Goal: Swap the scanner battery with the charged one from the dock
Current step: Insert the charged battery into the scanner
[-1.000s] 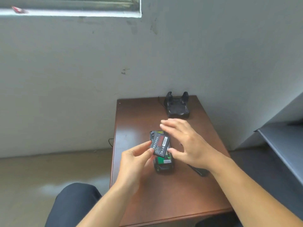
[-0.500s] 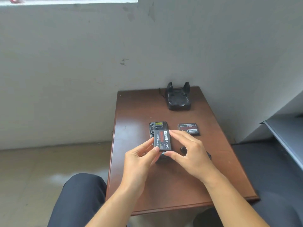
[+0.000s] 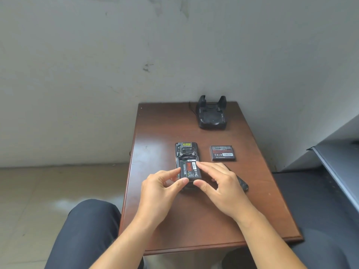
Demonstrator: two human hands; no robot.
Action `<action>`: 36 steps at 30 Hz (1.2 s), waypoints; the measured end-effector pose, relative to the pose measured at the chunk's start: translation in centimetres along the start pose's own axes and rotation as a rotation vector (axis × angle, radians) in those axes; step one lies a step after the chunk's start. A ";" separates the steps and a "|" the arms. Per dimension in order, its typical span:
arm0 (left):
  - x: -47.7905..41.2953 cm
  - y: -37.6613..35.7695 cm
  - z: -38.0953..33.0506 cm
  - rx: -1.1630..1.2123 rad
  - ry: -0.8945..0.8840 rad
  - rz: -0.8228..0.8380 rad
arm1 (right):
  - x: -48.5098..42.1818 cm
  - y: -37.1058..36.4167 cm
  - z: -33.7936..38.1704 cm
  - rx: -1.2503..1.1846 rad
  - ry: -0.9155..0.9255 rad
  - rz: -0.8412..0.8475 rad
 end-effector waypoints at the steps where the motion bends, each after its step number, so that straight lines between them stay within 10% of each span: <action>1: 0.0 0.0 0.0 -0.026 -0.007 0.006 | 0.0 0.0 0.0 -0.003 -0.001 -0.001; 36: -0.8 -1.1 -0.2 -0.228 -0.170 -0.038 | -1.3 -0.6 0.0 0.156 -0.096 0.041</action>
Point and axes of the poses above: each hand's wrist, its own x-axis away from the middle knuckle, its own y-axis out of the back of the hand, z = x × y, the point moved 5 cm from there along -x, towards the middle knuckle, and after that the axes turned 14 degrees about -y, right-handed, at the moved point
